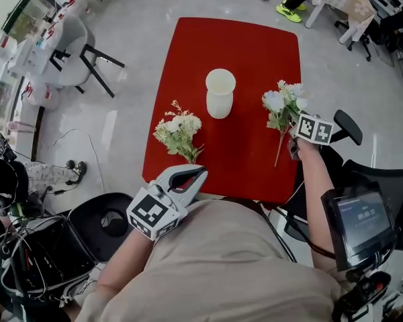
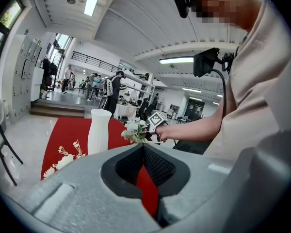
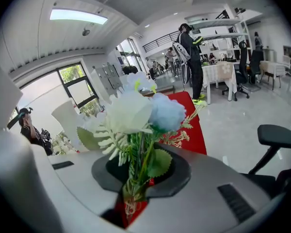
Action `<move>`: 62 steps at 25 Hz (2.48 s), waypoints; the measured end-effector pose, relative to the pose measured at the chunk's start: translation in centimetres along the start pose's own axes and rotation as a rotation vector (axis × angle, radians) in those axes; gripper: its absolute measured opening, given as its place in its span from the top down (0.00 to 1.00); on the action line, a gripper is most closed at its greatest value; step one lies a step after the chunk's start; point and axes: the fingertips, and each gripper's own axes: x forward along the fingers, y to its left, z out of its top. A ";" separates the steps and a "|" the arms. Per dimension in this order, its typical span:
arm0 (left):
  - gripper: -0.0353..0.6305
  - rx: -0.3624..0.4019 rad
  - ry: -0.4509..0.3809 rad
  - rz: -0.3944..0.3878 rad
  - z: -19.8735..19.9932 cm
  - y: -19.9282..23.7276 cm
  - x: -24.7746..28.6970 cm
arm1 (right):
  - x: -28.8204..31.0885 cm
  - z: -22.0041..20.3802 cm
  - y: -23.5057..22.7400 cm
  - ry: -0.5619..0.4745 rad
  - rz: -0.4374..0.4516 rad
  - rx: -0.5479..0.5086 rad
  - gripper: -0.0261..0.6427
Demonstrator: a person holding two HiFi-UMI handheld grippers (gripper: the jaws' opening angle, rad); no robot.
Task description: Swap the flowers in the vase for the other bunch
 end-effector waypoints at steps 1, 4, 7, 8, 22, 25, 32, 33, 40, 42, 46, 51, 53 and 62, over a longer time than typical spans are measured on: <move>0.94 0.002 -0.003 -0.005 -0.1 0.1 -0.2 | -0.5 0.5 0.3 -0.020 -0.004 -0.003 0.84; 0.94 0.004 -0.009 -0.019 -0.1 0.2 -0.8 | -2.3 2.5 1.7 -0.084 -0.002 -0.017 0.84; 0.94 0.007 -0.012 -0.035 -0.4 0.3 -1.3 | -4.1 4.8 3.5 -0.160 0.013 -0.044 0.85; 0.94 0.008 -0.014 -0.040 -0.5 0.4 -1.4 | -4.8 5.6 4.1 -0.186 0.019 -0.055 0.85; 0.94 -0.002 -0.058 -0.094 -1.6 0.6 -4.3 | -13.3 14.8 13.7 -0.483 0.063 -0.156 0.85; 0.94 -0.011 -0.068 -0.095 -1.4 0.9 -4.7 | -14.6 16.8 15.4 -0.530 0.074 -0.180 0.85; 0.94 -0.015 -0.082 -0.094 -2.3 1.7 -5.9 | -15.9 18.9 19.7 -0.606 0.101 -0.248 0.85; 0.94 -0.015 -0.084 -0.094 -2.3 1.8 -6.2 | -16.1 19.1 20.4 -0.613 0.105 -0.255 0.85; 0.94 -0.009 -0.088 -0.104 -2.3 2.9 -7.0 | -16.5 20.9 23.3 -0.673 0.121 -0.280 0.85; 0.94 -0.009 -0.088 -0.104 -2.4 3.1 -7.2 | -16.8 21.4 24.1 -0.695 0.130 -0.282 0.85; 0.94 -0.009 -0.094 -0.101 -2.2 3.3 -7.9 | -17.6 22.3 25.5 -0.740 0.143 -0.296 0.85; 0.94 -0.016 -0.090 -0.089 -2.3 3.9 -9.2 | -17.4 23.1 27.1 -0.787 0.152 -0.300 0.85; 0.94 -0.023 -0.086 -0.085 -2.2 4.3 -10.0 | -17.1 23.3 27.8 -0.802 0.155 -0.295 0.85; 0.94 -0.042 -0.096 -0.038 -2.7 5.6 -11.0 | -15.1 24.2 29.5 -0.860 0.193 -0.294 0.85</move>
